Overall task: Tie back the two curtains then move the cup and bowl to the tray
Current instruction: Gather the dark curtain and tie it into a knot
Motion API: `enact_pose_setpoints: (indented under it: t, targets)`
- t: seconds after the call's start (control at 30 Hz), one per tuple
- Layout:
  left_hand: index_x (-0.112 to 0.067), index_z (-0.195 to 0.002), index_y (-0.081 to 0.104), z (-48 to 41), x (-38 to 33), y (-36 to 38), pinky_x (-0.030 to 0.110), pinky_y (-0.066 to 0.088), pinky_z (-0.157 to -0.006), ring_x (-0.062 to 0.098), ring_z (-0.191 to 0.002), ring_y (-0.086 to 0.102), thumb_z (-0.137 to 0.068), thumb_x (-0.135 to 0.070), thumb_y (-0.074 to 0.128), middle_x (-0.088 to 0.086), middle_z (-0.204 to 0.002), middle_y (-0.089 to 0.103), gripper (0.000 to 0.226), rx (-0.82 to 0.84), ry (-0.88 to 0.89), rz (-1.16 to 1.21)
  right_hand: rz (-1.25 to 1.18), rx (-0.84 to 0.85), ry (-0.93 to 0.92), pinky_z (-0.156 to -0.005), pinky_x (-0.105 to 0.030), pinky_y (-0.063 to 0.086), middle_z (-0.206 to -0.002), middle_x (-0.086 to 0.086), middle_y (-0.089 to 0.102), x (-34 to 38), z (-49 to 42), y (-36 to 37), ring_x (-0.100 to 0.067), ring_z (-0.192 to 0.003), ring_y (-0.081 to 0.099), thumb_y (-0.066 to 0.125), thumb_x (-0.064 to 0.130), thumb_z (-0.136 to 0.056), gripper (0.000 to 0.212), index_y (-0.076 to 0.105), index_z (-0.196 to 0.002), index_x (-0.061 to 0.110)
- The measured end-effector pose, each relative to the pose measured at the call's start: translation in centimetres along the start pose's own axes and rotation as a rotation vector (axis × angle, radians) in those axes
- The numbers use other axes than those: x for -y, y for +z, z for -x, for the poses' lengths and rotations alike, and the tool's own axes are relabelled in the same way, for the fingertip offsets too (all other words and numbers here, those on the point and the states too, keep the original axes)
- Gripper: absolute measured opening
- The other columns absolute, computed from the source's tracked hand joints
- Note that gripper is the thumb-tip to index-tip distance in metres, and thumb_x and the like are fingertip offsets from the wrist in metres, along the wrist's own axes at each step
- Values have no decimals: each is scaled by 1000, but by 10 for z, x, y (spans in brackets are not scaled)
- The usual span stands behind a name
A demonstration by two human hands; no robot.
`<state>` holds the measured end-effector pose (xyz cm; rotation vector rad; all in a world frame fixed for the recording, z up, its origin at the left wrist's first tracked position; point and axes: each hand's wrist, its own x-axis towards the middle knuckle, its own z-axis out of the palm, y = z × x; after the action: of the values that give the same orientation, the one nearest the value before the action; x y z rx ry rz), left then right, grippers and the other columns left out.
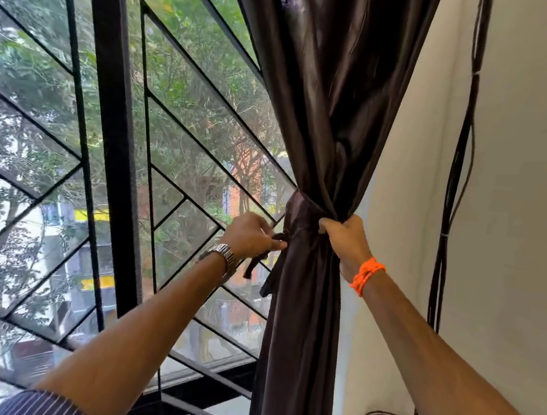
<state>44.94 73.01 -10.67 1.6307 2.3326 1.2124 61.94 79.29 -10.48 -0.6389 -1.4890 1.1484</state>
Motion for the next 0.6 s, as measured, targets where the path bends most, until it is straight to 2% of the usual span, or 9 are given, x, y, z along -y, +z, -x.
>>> enact_pose_setpoints:
  t: [0.1, 0.17, 0.2, 0.27, 0.33, 0.47, 0.53, 0.6]
  targets:
    - [2, -83, 68, 5, -7, -3, 39, 61, -65, 23, -59, 69, -79, -17, 78, 13, -74, 72, 22, 214, -156, 303, -79, -12, 88, -67, -28, 43, -69, -5, 57, -1, 0, 1, -22, -72, 51, 51, -5, -76, 21, 54, -62, 11]
    - [6, -95, 67, 7, -10, -3, 37, 60, -62, 21, -54, 66, -84, -12, 71, 18, -87, 74, 21, 353, -206, 465, -116, 12, 208, -74, -32, 44, -73, -9, 57, -2, 0, 2, -25, -76, 53, 54, 2, -70, 10, 53, -63, 9]
    - [5, -96, 66, 6, -8, -2, 31, 57, -53, 17, -47, 58, -85, -14, 69, 18, -88, 74, 22, 375, -202, 492, -121, 50, 269, -77, -35, 47, -78, -11, 59, 0, 2, 2, -27, -78, 56, 56, 6, -63, 5, 56, -67, 7]
    - [-1, -90, 64, 4, -3, 1, 21, 35, -40, 10, -38, 34, -85, -29, 71, 13, -76, 67, 29, 331, -173, 476, -119, 138, 382, -81, -39, 51, -83, -15, 63, 1, 2, -2, -31, -76, 60, 54, 11, -55, 27, 63, -80, 4]
    - [-6, -81, 62, 5, -1, 2, 19, 24, -41, 10, -39, 25, -82, -47, 70, 3, -62, 51, 42, 265, -151, 454, -108, 236, 442, -83, -40, 53, -80, -16, 67, 5, 0, -4, -33, -72, 63, 49, 11, -61, 32, 67, -86, 2]
    - [-1, -91, 65, 9, -1, -5, 16, 19, -40, 8, -40, 22, -89, -40, 66, -8, -51, 57, 39, 323, -139, 507, -83, 238, 414, -89, -44, 50, -84, -17, 66, 1, -6, -2, -34, -80, 61, 51, 17, -51, 40, 66, -87, 6]
    - [-2, -89, 68, 10, 1, -11, 18, 18, -45, 10, -43, 21, -85, -44, 68, -4, -55, 58, 42, 362, -168, 460, -65, 223, 372, -90, -45, 49, -87, -16, 63, -5, -10, -2, -34, -83, 59, 52, 20, -47, 43, 62, -88, 13]
    - [-5, -83, 65, 11, -1, -15, 17, 20, -43, 8, -40, 22, -90, -41, 65, 2, -68, 70, 36, 382, -208, 436, -48, 212, 350, -90, -45, 49, -86, -14, 63, -9, -10, -2, -33, -84, 59, 52, 22, -48, 40, 60, -87, 15]
